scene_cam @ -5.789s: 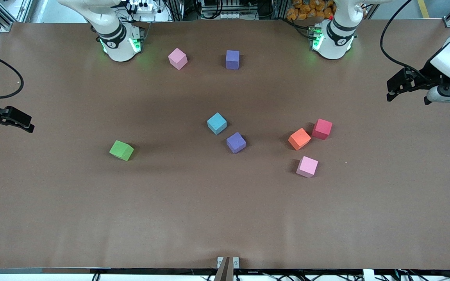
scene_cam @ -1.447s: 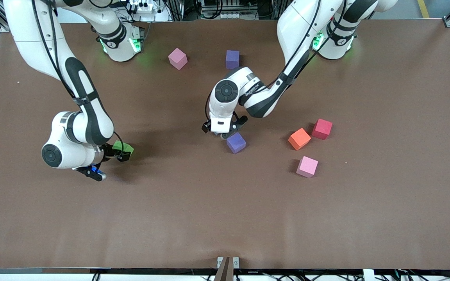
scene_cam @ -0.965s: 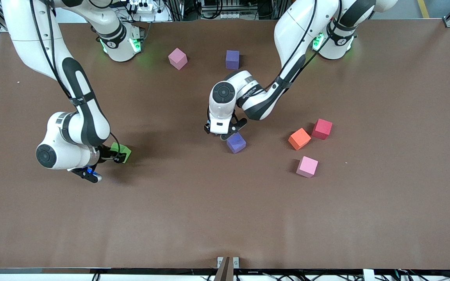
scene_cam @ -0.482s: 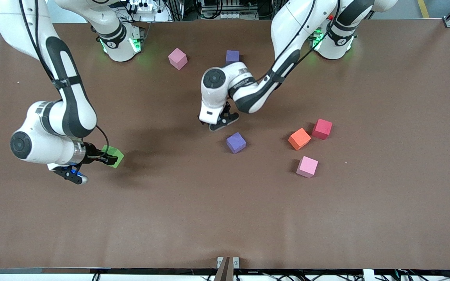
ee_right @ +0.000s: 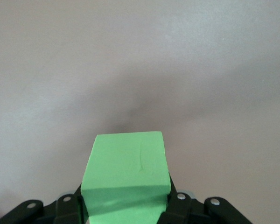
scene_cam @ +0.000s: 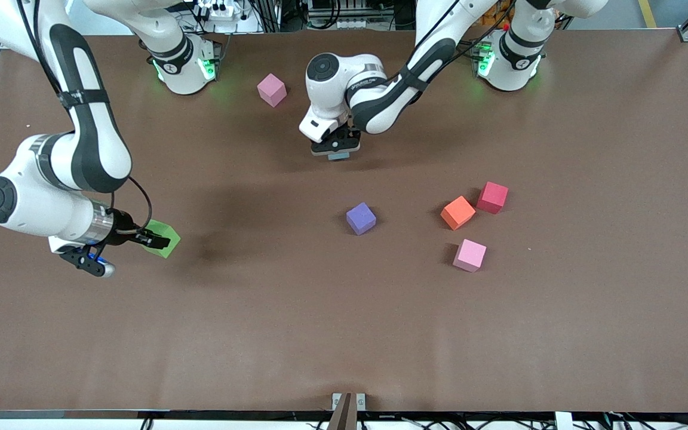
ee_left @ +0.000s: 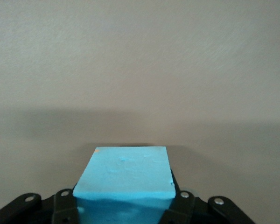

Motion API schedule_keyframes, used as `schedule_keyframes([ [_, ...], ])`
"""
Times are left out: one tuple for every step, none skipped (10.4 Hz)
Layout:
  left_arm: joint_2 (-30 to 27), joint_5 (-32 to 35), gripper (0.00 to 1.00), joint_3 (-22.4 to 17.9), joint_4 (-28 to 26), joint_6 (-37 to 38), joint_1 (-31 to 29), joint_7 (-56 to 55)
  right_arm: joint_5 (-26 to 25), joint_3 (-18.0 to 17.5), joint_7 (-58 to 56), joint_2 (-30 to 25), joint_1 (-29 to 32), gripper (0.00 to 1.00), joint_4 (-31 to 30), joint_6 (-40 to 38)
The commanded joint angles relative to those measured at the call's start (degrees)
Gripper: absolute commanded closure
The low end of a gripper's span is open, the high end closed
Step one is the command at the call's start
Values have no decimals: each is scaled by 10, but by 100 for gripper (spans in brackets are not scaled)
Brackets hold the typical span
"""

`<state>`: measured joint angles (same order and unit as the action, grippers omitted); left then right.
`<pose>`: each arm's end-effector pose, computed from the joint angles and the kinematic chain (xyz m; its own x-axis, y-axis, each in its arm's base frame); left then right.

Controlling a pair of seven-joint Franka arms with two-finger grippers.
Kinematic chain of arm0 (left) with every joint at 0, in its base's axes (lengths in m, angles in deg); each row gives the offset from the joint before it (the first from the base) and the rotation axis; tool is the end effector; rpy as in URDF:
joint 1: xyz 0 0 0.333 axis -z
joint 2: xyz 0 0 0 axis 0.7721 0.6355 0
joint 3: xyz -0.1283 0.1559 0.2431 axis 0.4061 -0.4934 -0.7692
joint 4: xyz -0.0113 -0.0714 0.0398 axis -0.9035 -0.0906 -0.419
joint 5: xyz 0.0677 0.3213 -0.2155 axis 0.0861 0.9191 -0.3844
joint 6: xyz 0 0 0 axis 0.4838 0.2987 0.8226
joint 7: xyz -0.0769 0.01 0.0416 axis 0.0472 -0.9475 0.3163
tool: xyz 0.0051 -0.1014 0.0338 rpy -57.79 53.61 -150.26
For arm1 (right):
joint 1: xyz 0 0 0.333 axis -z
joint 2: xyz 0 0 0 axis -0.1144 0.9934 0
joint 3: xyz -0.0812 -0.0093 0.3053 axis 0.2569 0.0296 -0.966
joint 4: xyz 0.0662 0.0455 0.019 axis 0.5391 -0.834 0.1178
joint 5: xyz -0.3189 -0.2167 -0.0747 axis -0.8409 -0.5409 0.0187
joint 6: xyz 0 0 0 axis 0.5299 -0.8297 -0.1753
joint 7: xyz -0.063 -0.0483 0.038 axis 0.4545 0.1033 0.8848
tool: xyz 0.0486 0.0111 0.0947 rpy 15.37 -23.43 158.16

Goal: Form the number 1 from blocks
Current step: 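Lift the cyan cube with the left gripper toward the lone purple cube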

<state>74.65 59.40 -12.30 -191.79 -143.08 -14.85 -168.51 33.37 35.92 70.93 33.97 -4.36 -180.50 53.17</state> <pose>0.2860 -0.5525 0.2048 0.9985 0.0519 -0.0181 0.0508 -0.9971 -0.0575 0.6222 0.0438 0.3469 0.9105 -0.3826 -0.1569 -0.4047 -0.9024 -0.1480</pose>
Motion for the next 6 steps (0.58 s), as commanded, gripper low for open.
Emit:
schedule_keyframes([
  [-35,14,100,17,-59,-5,-16,39,5,1,0,-48,-36,46,-41,6],
  [-38,14,100,19,-73,-16,-21,42,1,0,-6,-56,-49,46,-41,6],
  [-49,16,100,30,-103,-55,-31,43,0,-1,-7,-62,-59,46,-42,6],
  [-69,24,100,37,-149,-111,-45,42,0,-3,-7,-67,-65,46,-42,6],
  [-79,25,100,45,-173,-131,-50,41,1,-3,-6,-72,-67,46,-45,2],
  [-79,25,100,48,-176,-131,-54,40,1,-3,-7,-83,-66,46,-64,7],
])
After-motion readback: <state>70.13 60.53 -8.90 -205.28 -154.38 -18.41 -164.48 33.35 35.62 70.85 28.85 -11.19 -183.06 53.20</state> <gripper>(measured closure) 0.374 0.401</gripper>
